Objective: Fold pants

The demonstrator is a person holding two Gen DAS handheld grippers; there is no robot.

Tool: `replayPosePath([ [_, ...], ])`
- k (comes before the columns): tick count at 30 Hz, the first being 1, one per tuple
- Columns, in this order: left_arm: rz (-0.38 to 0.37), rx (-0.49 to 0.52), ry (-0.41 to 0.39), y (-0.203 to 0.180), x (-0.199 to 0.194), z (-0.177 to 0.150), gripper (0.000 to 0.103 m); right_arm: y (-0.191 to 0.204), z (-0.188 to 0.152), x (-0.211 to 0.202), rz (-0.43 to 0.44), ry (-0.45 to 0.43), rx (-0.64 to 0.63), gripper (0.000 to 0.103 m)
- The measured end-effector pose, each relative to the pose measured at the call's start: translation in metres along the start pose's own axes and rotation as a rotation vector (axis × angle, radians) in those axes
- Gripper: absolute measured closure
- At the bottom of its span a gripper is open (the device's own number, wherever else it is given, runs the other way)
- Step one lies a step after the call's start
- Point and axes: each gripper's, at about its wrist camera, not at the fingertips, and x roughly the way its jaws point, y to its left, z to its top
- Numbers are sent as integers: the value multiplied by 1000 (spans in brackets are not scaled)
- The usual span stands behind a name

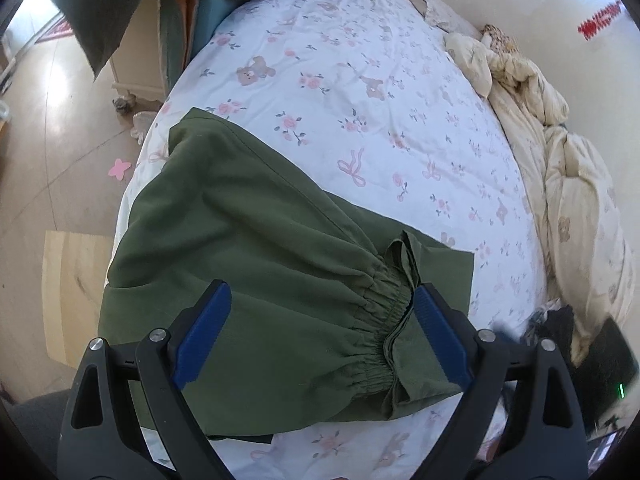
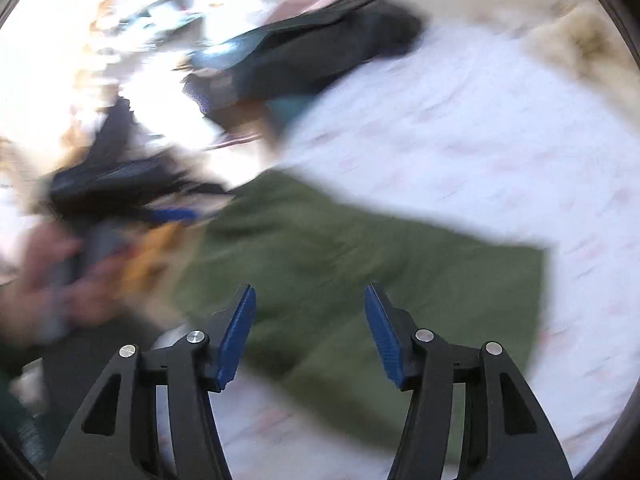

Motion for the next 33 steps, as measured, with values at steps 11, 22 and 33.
replayPosePath([
  [11, 9, -46, -23, 11, -8, 12, 12, -64, 40, 171, -185, 299, 261, 81],
  [22, -48, -95, -7, 13, -13, 18, 12, -46, 38, 107, -269, 134, 205, 81],
  [33, -32, -67, -19, 2, -11, 10, 12, -5, -66, 90, -156, 244, 272, 81],
])
